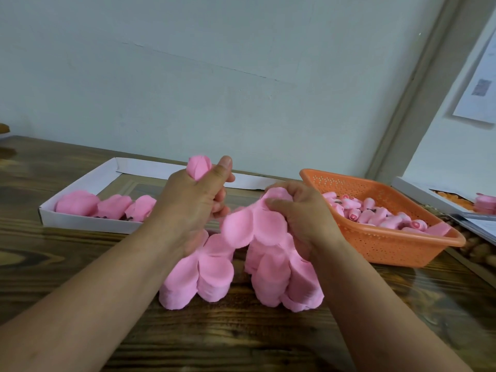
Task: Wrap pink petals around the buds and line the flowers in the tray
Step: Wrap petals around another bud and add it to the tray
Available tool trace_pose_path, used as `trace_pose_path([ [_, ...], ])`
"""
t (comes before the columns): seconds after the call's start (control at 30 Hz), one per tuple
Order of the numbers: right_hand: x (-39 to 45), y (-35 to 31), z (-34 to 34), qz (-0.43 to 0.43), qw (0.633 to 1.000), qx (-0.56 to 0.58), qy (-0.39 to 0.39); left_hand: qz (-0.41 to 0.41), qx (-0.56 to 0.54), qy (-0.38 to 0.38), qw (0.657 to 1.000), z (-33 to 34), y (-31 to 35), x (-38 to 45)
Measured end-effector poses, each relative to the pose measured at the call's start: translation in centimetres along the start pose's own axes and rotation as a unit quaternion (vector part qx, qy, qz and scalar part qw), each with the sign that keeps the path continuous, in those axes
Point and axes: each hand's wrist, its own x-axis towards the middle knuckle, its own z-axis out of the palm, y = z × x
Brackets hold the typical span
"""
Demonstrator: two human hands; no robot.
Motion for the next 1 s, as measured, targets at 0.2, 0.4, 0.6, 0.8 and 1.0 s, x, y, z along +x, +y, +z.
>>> trace_pose_path([
  [0.2, 0.1, -0.2, 1.9, 0.013, 1.000, 0.016, -0.020, 0.034, -0.015, 0.019, 0.999, -0.3, 0.5, 0.3],
  [0.4, 0.1, -0.8, 5.2, 0.094, 0.990, 0.048, -0.092, 0.082, -0.043, 0.034, 0.995, -1.0, 1.7, 0.7],
  [0.6, -0.4, -0.7, 6.9, -0.071, 0.851, -0.477, -0.210, 0.068, -0.036, 0.034, 0.996, -0.8, 1.5, 0.5],
  [0.8, -0.6, -1.5, 5.8, -0.176, 0.853, -0.476, -0.121, 0.064, -0.033, 0.026, 0.997, -0.7, 1.3, 0.5],
  [1.0, -0.3, -1.4, 4.7, -0.067, 0.910, -0.393, -0.118, 0.058, -0.027, 0.026, 0.998, -0.6, 1.1, 0.4],
])
